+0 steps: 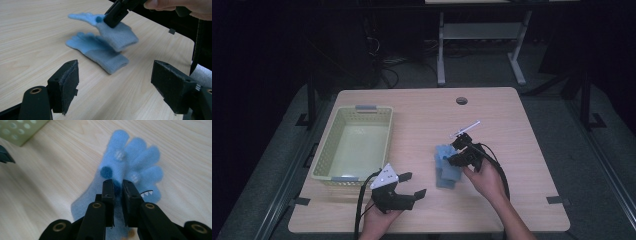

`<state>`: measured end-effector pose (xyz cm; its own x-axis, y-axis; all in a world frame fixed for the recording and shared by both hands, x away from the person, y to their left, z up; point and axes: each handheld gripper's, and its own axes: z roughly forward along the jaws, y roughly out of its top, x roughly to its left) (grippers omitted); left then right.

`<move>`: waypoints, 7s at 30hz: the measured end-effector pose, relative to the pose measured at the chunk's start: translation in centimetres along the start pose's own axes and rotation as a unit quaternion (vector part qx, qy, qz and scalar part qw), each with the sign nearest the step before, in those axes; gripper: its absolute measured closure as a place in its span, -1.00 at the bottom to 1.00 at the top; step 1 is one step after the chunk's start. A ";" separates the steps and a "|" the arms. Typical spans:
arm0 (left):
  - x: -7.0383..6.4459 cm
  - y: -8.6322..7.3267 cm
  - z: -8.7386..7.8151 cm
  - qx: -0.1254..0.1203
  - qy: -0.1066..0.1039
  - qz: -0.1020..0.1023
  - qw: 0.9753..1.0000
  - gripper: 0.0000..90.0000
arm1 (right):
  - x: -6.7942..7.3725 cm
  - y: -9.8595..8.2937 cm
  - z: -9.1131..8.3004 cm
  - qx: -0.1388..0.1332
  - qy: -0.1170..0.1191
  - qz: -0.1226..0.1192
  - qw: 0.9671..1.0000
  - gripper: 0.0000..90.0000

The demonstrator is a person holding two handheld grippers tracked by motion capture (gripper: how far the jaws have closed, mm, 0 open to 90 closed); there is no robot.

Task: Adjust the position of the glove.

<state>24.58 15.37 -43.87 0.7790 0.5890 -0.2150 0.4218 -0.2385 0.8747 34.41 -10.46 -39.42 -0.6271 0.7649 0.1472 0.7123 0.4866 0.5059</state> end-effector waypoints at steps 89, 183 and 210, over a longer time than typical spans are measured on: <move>2.0 1.5 6.8 0.067 -0.030 -0.223 0.972 -0.33 | -5.2 -7.3 2.6 -0.087 0.151 0.187 0.967 -0.14; 4.3 2.1 9.8 0.078 -0.129 -0.322 0.935 0.64 | -4.2 -7.7 2.4 -0.138 0.208 0.257 0.934 0.75; 4.5 4.7 6.2 0.044 -0.143 -0.300 0.942 0.64 | -2.4 -4.9 -0.5 -0.166 0.217 0.217 0.937 0.75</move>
<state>33.00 12.11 -43.41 0.4761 0.4088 -0.7786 0.8530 0.0005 0.5219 32.27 -14.85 -41.85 -0.4214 0.5822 0.6953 0.8374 -0.0443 0.5447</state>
